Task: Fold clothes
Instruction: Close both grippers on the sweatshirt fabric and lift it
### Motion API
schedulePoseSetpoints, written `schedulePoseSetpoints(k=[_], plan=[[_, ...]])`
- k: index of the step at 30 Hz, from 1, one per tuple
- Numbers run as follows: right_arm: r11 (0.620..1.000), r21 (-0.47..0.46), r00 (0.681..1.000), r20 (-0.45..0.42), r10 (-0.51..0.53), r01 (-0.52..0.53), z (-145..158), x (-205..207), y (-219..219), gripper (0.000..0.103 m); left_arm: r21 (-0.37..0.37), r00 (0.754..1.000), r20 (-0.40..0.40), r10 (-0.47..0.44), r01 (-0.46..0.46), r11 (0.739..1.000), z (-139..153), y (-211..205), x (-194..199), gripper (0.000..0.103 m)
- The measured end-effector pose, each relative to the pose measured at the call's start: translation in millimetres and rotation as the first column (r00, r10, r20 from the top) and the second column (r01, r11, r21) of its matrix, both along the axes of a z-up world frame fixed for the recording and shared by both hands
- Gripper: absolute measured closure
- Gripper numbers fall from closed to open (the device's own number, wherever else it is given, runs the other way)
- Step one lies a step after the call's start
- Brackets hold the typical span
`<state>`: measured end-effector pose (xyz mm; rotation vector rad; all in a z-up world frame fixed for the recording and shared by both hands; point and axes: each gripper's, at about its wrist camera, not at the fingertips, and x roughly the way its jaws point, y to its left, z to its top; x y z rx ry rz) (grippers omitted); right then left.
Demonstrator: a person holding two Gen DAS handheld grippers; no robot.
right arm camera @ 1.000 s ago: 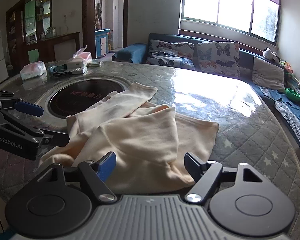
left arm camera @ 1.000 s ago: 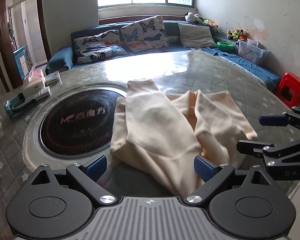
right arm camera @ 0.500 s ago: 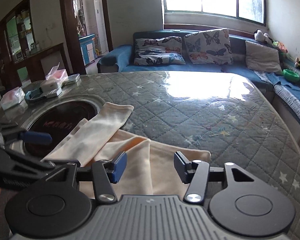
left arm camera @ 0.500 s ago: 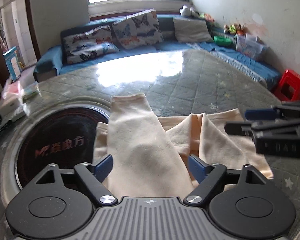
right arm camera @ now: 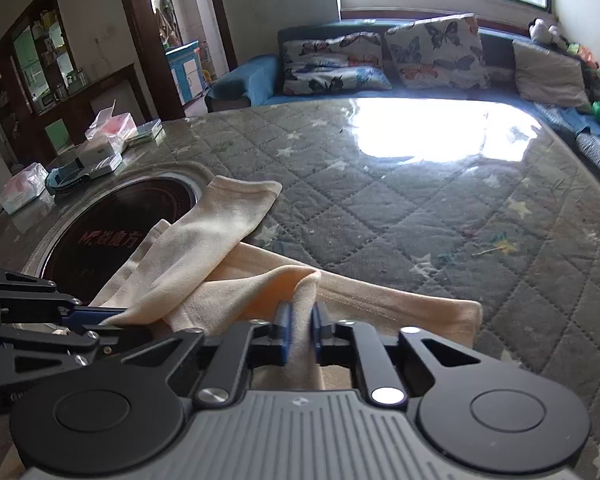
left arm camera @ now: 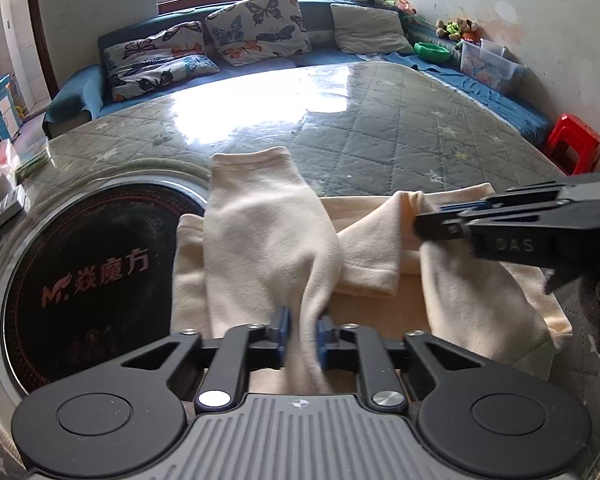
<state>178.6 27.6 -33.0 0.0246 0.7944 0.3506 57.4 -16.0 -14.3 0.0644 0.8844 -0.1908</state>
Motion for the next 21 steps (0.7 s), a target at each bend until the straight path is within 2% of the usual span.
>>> schedulePoseSetpoints(k=[7, 11, 19, 21], plan=[[0.995, -0.038, 0.985, 0.147, -0.085, 0.092, 34, -43, -25, 0.098, -0.021, 0.996, 0.048, 0.074, -0.073, 0.997, 10, 27, -26, 0.096], [0.983, -0.037, 0.963, 0.214, -0.166, 0.178, 50, -78, -53, 0.098, -0.032, 0.989, 0.064, 0.132, -0.130, 0.991, 17, 55, -50, 0.096], [0.939, -0.019, 0.910, 0.252, -0.329, 0.345, 55, -145, -107, 0.098, -0.050, 0.976, 0.055, 0.209, -0.206, 0.977, 21, 110, -112, 0.097], [0.933, -0.023, 0.910, 0.231, -0.344, 0.359, 50, -157, -114, 0.098, -0.050, 0.978, 0.047, 0.205, -0.203, 0.978, 20, 112, -121, 0.097]])
